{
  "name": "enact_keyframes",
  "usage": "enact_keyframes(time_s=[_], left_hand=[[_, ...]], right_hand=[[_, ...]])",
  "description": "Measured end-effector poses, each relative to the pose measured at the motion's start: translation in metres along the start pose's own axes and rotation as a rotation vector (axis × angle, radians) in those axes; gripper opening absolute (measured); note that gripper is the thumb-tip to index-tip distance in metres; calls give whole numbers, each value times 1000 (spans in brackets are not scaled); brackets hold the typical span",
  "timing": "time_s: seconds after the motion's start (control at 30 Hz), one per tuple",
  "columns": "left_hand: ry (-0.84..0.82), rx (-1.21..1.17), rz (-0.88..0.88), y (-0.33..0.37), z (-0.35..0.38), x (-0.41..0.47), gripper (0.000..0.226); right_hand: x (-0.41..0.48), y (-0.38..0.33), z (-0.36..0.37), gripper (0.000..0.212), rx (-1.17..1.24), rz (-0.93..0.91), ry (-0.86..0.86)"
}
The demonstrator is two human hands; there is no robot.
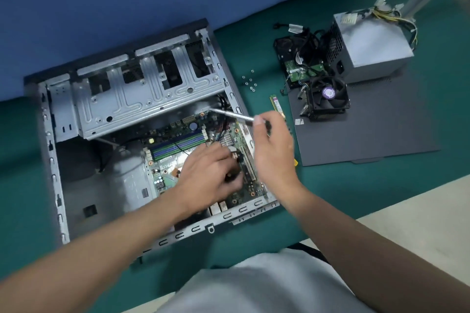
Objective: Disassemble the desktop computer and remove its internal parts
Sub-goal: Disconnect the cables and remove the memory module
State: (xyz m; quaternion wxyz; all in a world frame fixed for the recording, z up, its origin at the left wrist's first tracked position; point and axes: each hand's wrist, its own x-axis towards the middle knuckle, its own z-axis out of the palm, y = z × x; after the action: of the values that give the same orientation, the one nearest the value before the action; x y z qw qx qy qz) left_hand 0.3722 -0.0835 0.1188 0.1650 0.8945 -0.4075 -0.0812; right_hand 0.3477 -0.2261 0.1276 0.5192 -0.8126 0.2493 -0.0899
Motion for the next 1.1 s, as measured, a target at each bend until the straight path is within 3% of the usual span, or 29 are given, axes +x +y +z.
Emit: enact_keyframes(time_s=[0.1,0.17,0.23,0.33,0.43,0.57,0.67,0.87,1.1], left_hand=[[254,-130,-191,13,-11,9,33],[327,-157,-253,30,-20,28,33],[312,-111,-256,45,-22,46,30],[308,-59,-278,60,-15,65,21],[305,-3,-309,61,0,67,23],[346,61,-295,57,19,54,24],[376,60,-305,58,25,53,26],[400,41,-307,57,27,55,29],[390,-6,-371,64,25,53,23]], right_hand=[[10,-1,-16,23,615,365,42],[16,0,-26,23,1076,558,-15],[21,2,-33,27,1302,712,-130],[27,8,-38,32,1432,815,-242],[38,19,-41,29,1362,801,-225],[51,39,-35,26,1007,746,-213],[55,55,-27,25,819,802,-244],[62,75,-21,23,754,926,-325],[59,72,-37,20,612,783,-357]])
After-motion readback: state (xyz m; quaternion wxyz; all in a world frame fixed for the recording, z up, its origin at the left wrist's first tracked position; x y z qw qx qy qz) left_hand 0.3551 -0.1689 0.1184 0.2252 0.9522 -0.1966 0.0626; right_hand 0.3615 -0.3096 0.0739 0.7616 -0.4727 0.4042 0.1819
